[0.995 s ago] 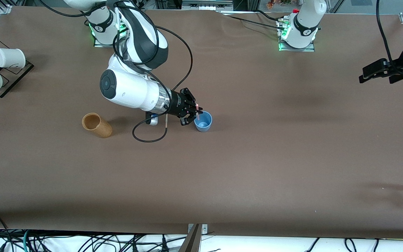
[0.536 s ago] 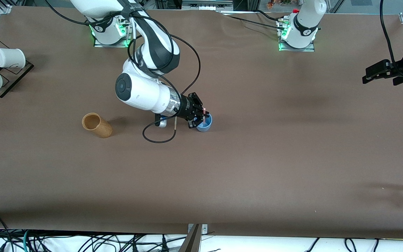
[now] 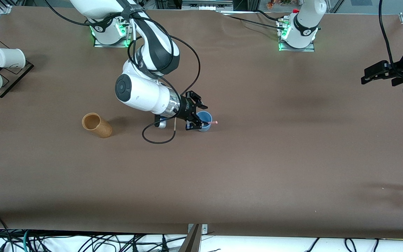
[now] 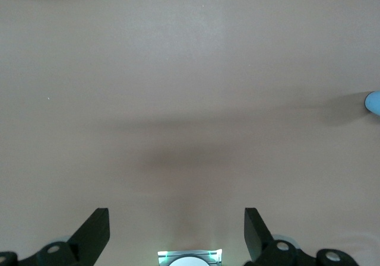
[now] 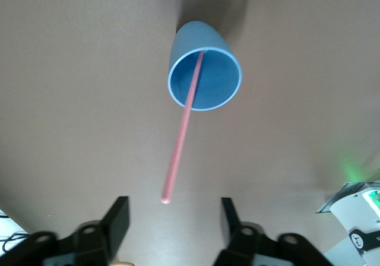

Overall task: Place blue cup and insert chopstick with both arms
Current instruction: 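Lower the pink chopstick into the blue cup with the right gripper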

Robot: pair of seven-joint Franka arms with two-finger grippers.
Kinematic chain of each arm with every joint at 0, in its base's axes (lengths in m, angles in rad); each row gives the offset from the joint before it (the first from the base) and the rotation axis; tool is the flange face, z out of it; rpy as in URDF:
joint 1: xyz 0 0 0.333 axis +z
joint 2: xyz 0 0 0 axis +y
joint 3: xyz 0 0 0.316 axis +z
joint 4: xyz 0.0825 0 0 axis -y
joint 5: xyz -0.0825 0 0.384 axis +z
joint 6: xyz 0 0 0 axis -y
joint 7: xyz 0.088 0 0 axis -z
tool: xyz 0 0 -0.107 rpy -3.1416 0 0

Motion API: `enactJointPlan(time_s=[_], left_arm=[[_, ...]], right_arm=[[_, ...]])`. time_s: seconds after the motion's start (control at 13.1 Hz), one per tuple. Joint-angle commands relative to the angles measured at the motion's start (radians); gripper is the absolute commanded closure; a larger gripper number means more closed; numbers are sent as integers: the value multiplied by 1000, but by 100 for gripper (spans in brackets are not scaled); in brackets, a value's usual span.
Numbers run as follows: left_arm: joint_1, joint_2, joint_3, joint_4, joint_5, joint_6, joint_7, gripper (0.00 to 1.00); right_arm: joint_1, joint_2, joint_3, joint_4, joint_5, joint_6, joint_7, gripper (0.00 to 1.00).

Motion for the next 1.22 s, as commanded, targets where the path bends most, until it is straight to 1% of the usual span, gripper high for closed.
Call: enactJointPlan(time_s=[0.0, 0.08, 0.15, 0.23, 0.31, 0.46, 0.69, 0.84, 0.99, 1.15], left_arm=[[4, 8, -6, 6, 17, 3, 25, 0], [6, 9, -5, 6, 17, 3, 27, 0], [6, 9, -5, 6, 15, 3, 27, 0], [6, 9, -6, 8, 15, 3, 25, 0], [6, 9, -6, 8, 17, 3, 24, 0], [6, 9, -5, 11, 14, 3, 19, 0], [9, 9, -3, 12, 21, 3, 28, 0], [9, 11, -3, 17, 20, 3, 27, 0], [7, 11, -3, 17, 20, 3, 25, 0], [7, 11, -3, 18, 20, 3, 19, 0]], right_arm=[[-25, -30, -38, 25, -10, -93, 16, 0], [-25, -44, -69, 25, -51, -110, 16, 0], [-25, -50, -92, 25, -114, -137, 16, 0], [-25, -62, -106, 24, -166, -154, 16, 0], [-27, -66, -127, 24, -197, -156, 16, 0], [-27, -75, -184, 24, -202, -177, 11, 0], [-38, -87, -242, 18, -202, -225, -5, 0], [-39, -194, -267, -94, -199, -208, -147, 0], [-41, -280, -293, -157, -199, -196, -267, 0], [-54, -364, -311, -235, -205, -167, -274, 0]])
